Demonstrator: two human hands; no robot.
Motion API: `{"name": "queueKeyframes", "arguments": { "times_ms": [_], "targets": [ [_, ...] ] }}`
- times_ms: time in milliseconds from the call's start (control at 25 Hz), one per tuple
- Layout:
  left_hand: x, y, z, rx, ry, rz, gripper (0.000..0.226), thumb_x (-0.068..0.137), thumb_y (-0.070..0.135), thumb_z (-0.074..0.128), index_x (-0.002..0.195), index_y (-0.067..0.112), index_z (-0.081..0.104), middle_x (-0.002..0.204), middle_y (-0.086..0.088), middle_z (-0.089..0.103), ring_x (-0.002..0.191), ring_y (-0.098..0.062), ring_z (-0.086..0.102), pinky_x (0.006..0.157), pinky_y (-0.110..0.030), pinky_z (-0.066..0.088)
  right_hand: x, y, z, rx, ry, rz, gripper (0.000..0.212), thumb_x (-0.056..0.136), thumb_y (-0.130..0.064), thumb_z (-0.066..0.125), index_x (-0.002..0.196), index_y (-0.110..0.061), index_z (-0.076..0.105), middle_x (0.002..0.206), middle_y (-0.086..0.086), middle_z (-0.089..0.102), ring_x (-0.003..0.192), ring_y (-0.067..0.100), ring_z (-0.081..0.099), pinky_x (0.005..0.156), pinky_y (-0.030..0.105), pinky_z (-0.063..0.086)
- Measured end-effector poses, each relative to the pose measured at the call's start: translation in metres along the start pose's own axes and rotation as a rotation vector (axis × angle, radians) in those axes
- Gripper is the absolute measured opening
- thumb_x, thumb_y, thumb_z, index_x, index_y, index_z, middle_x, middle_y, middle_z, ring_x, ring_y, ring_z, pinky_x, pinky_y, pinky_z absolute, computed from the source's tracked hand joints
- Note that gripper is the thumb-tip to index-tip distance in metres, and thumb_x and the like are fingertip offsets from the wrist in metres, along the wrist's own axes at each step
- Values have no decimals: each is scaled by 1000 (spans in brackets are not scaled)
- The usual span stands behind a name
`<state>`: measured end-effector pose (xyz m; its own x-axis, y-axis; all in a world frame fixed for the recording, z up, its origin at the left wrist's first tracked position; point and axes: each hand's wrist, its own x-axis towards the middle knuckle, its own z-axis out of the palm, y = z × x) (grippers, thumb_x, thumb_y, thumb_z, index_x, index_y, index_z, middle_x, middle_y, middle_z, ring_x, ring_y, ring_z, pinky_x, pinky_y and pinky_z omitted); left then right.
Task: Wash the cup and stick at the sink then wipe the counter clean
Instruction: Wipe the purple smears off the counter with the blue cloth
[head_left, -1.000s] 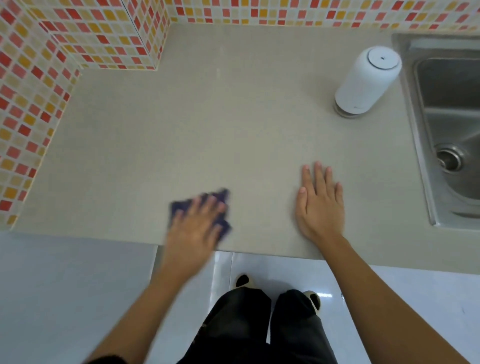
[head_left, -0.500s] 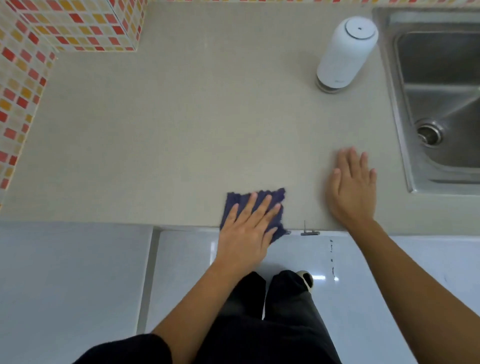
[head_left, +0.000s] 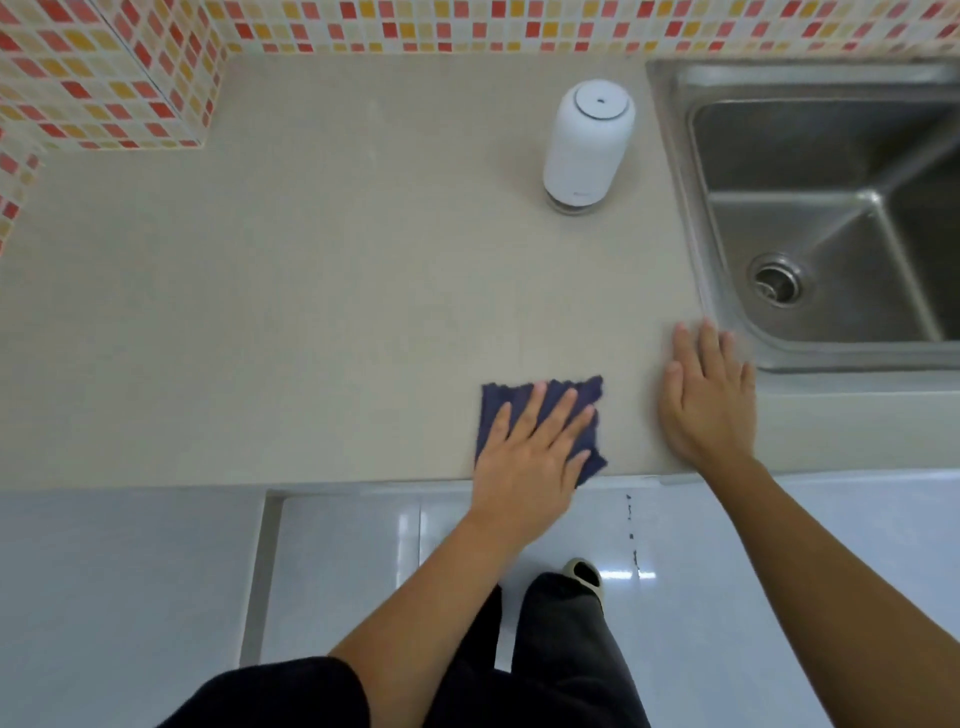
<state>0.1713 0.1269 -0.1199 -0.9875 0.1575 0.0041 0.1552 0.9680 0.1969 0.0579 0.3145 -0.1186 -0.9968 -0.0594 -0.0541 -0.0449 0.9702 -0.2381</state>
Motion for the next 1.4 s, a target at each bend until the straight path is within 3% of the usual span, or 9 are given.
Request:
{"name": "queueKeyframes", "arguments": {
  "times_ms": [80, 200, 320, 400, 760, 960, 1120, 1240, 1400],
  "targets": [
    [-20, -24, -8, -46, -60, -49, 47, 100, 40, 20, 135, 27, 49, 142, 5, 48, 133, -19, 43, 104, -44, 35, 9, 31, -13, 1, 41, 70, 59, 91, -36, 18, 146, -19, 22, 156, 11, 17, 144, 31, 10, 113, 51, 10],
    [-3, -101, -24, 65, 34, -348, 51, 99, 39, 18, 139, 21, 43, 146, -2, 44, 135, -28, 40, 104, -50, 35, 20, 94, -29, -68, -6, 136, 63, 88, -42, 11, 147, -20, 20, 156, 10, 17, 144, 28, 10, 114, 52, 10],
    [73, -143, -41, 28, 63, -657, 50, 99, 35, 23, 146, 18, 30, 154, -5, 29, 140, -31, 22, 112, -52, 20, 31, 136, -41, -75, -40, 82, 69, 86, -46, 4, 146, -21, 25, 155, 9, 23, 143, 27, 16, 113, 51, 12],
    [122, -123, -40, -10, 59, -717, 50, 100, 36, 21, 148, 21, 22, 157, -2, 20, 143, -29, 12, 115, -49, 11, 35, 137, -39, -67, -12, 5, 68, 86, -44, 4, 146, -21, 28, 153, 9, 26, 142, 28, 18, 112, 52, 12],
    [153, 105, 14, -64, -58, -342, 51, 100, 39, 20, 149, 28, 14, 159, 7, 8, 147, -19, 1, 117, -42, 2, 38, 146, -30, -7, -3, 6, 63, 88, -40, 5, 146, -27, 24, 155, -2, 22, 144, 23, 12, 114, 48, 6],
    [96, 147, 30, -35, 37, -273, 48, 97, 36, 26, 139, 20, 44, 146, -1, 43, 136, -26, 39, 106, -47, 36, 38, 147, -31, 16, 0, -6, 57, 92, -36, 13, 146, -26, 23, 155, -2, 22, 144, 24, 10, 114, 47, 5],
    [67, 184, 36, -133, -82, -145, 57, 101, 36, 9, 129, 19, 56, 135, 0, 56, 126, -20, 51, 98, -43, 46, 37, 147, -30, 23, -25, -35, 58, 92, -36, 10, 147, -22, 19, 155, -4, 21, 145, 21, 9, 115, 44, 4],
    [71, 181, 22, -188, -87, -16, 58, 102, 38, 8, 132, 17, 54, 139, -1, 51, 131, -19, 46, 101, -42, 45, 31, 151, -40, 299, -29, -33, 55, 94, -35, 13, 144, -19, 30, 150, 1, 34, 143, 20, 18, 115, 39, 6],
    [122, 157, -30, -238, 72, 59, 61, 101, 43, 8, 138, 13, 47, 146, -6, 43, 138, -25, 35, 111, -42, 32, 46, 140, -91, 934, -114, 71, 28, 100, -28, 34, 110, -23, 60, 112, -2, 63, 112, 20, 56, 107, 40, 36]
  ]
}}
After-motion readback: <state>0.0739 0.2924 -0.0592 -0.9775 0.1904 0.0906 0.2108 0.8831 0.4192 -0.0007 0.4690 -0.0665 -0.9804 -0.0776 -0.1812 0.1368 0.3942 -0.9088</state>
